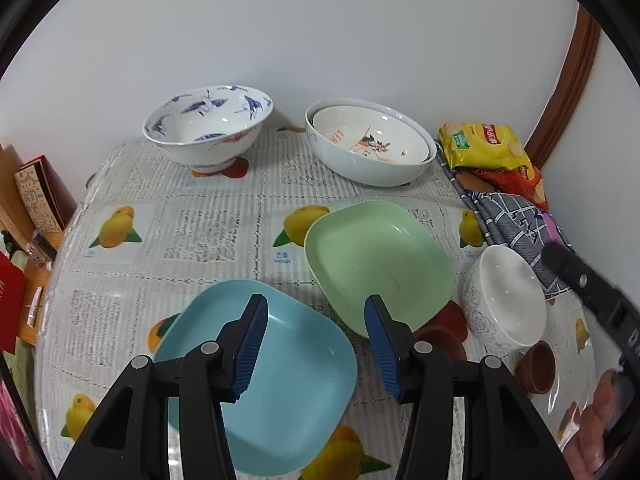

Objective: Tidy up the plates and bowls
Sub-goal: 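Move both grippers over to the green plate rim, then close both grippers on the green plate rim and lift it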

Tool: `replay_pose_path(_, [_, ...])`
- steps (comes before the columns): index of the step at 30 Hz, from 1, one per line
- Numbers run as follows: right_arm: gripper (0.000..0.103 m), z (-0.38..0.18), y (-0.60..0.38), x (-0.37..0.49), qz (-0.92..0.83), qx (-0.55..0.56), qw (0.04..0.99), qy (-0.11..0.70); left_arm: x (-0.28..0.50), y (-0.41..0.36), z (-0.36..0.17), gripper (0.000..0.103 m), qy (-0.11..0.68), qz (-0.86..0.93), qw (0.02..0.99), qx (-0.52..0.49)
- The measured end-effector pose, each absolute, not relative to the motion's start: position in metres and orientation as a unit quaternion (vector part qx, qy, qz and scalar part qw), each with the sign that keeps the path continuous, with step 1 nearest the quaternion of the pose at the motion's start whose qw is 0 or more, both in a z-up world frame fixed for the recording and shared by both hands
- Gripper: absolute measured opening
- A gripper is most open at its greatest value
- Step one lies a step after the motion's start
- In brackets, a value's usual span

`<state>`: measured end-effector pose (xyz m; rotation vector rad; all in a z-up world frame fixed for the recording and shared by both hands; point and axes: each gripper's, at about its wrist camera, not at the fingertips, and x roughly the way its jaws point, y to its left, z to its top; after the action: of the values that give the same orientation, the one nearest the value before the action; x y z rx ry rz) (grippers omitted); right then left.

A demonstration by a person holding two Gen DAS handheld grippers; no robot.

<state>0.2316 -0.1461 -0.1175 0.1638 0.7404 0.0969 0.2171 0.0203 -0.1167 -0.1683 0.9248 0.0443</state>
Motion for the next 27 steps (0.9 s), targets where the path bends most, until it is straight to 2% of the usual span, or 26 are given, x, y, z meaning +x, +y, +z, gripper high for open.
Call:
replay_pose_path(4, [0.061,-0.136,-0.153,0.239,0.034,0.085,0.921,0.380,0.237,0.014,-0.131,0.048,0.449,0.015,0.888,-0.099])
replay_pose_path(10, [0.061,-0.137,-0.155,0.255,0.053,0.120,0.921,0.366,0.265,0.005,-0.150,0.047,0.462,0.038,0.882,-0.087])
replay_pose_path(14, [0.061,-0.138,-0.148,0.265,0.052,0.099,0.923,0.368,0.278,0.005,-0.165,0.046,0.476,0.047,0.873,-0.097])
replay_pose_path(17, [0.061,-0.142,-0.146,0.264,0.039,0.079,0.924,0.372,0.283,0.002,-0.178,0.035,0.494,0.052,0.863,-0.091])
replay_pose_path(19, [0.061,-0.142,-0.147,0.263,0.039,0.075,0.924,0.373,0.286,0.001,-0.186,0.022,0.504,0.058,0.857,-0.089])
replay_pose_path(21, [0.061,-0.141,-0.147,0.260,0.039,0.076,0.925,0.371,0.286,0.002,-0.191,0.013,0.507,0.061,0.855,-0.092])
replay_pose_path(27, [0.061,-0.143,-0.142,0.257,0.043,0.063,0.925,0.373,0.285,0.006,-0.191,0.007,0.502,0.060,0.856,-0.108])
